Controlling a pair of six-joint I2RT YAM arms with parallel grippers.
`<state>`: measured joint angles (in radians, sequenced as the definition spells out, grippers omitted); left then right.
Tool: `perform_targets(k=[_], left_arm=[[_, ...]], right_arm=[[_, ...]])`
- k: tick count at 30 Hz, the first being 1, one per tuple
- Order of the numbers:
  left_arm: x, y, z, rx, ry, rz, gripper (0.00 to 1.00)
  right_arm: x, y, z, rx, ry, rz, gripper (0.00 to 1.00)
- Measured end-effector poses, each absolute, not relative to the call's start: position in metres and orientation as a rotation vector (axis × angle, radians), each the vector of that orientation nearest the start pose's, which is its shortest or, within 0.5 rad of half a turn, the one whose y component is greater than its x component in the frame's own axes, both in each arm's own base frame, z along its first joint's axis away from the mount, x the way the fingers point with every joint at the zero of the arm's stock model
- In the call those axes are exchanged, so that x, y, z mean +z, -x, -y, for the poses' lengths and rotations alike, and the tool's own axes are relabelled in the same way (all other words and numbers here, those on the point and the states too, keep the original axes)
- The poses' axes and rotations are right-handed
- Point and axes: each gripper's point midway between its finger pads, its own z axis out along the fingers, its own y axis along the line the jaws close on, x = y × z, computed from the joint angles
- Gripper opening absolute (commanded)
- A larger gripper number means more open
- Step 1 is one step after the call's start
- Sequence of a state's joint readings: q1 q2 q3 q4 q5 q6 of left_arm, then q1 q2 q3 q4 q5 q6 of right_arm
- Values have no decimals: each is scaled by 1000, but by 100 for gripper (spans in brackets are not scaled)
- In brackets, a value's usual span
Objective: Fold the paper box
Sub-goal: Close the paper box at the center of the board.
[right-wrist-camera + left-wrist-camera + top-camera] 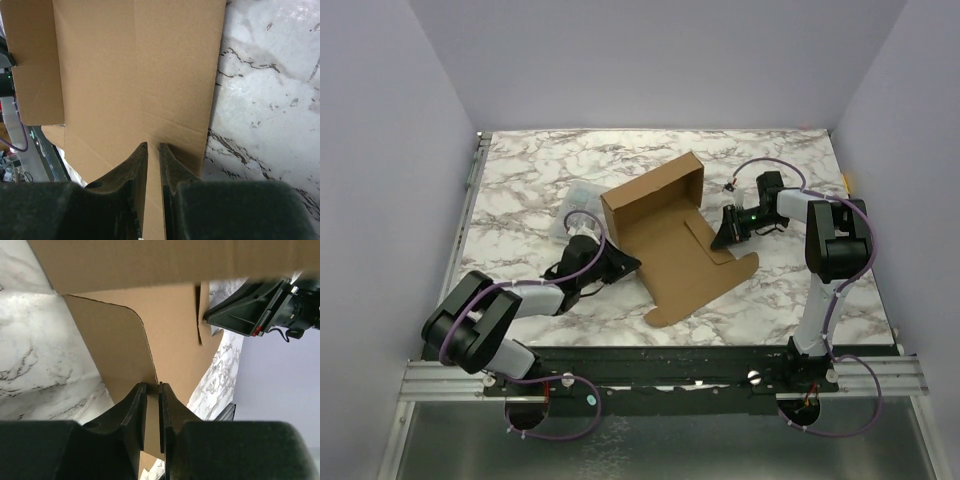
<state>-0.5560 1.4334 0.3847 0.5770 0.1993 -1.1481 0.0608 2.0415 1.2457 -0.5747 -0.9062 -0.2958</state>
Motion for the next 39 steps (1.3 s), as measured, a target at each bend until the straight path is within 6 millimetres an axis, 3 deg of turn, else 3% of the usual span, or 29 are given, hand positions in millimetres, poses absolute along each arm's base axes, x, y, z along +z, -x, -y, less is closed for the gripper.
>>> perform_targets(k=[10,26,31,39], left_arm=[[66,-274,267,-1189,502,-2196,33],[36,-285,280,-1163,527,-2182,35],[35,-282,280,-1177,520,-2167,45],[39,-276,279,-1201,476,-2139,41]], right_arm=[[20,-345,-152,1221,575,-2526,20],[20,-345,-152,1222,574,-2527,20],[20,-345,-152,1222,574,-2527,20],[20,-344,-154,1225,579,-2528,20]])
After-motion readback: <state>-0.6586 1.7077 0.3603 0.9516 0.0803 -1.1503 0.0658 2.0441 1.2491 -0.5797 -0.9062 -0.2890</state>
